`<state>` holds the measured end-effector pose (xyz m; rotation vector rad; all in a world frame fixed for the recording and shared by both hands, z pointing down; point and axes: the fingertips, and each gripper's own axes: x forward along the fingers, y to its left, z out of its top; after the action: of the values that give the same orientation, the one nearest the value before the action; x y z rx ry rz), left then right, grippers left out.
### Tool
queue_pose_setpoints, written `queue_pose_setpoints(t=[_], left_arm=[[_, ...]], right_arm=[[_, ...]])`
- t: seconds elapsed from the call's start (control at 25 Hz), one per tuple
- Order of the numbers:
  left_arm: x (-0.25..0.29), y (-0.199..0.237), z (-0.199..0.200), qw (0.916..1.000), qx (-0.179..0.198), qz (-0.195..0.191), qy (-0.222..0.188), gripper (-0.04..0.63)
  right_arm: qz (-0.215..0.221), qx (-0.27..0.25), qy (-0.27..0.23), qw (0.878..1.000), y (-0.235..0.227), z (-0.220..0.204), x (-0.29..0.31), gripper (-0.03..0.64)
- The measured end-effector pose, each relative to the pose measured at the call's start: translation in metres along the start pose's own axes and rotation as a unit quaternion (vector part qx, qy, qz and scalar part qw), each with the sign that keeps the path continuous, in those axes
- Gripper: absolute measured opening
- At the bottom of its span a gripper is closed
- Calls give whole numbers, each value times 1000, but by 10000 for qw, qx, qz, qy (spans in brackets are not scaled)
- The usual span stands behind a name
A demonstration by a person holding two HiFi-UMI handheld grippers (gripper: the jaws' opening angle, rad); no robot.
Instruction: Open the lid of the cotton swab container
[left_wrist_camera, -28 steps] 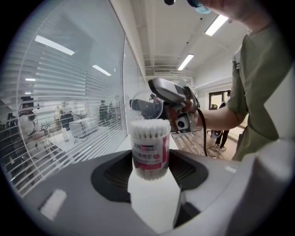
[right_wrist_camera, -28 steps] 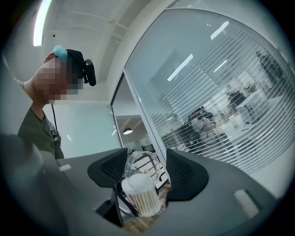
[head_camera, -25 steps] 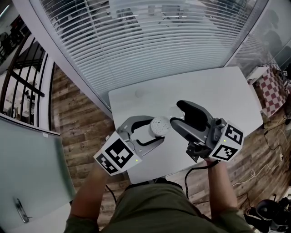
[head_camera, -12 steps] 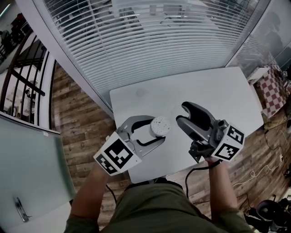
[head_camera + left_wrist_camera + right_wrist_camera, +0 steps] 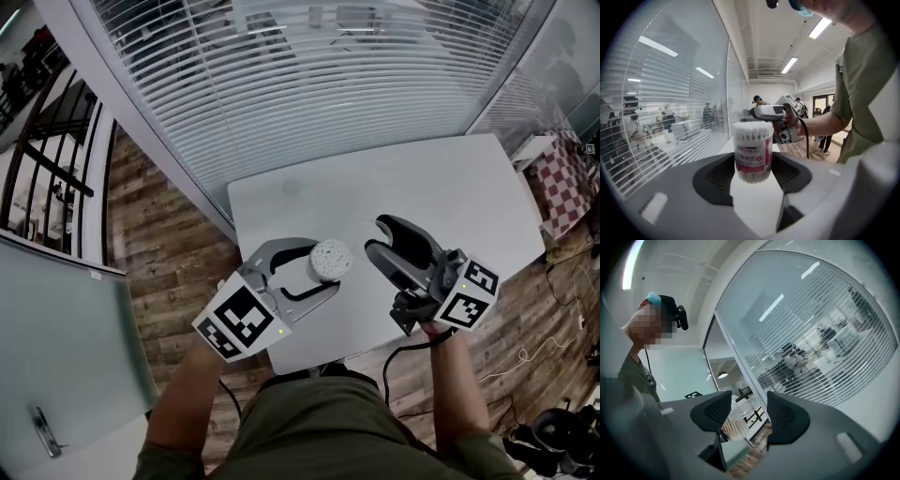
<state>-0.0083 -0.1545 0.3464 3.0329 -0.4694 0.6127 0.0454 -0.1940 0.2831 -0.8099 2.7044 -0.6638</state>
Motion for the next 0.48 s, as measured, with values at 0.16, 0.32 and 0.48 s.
queue_pose_setpoints(t=[0.16,0.32,0.48], left_arm=[[-3,-1,-1,10000,5,1,-8,252],[-5,-4,-4,10000,-12,38,5,252],[-10,-2,-8,9999,-49,154,26,252]], right_arm=[[-23,52,9,10000,1,-5,0,249],[-2,18,-24,10000,8,-4,-1,249],[50,-90,-151,9998,22,8,-6,249]])
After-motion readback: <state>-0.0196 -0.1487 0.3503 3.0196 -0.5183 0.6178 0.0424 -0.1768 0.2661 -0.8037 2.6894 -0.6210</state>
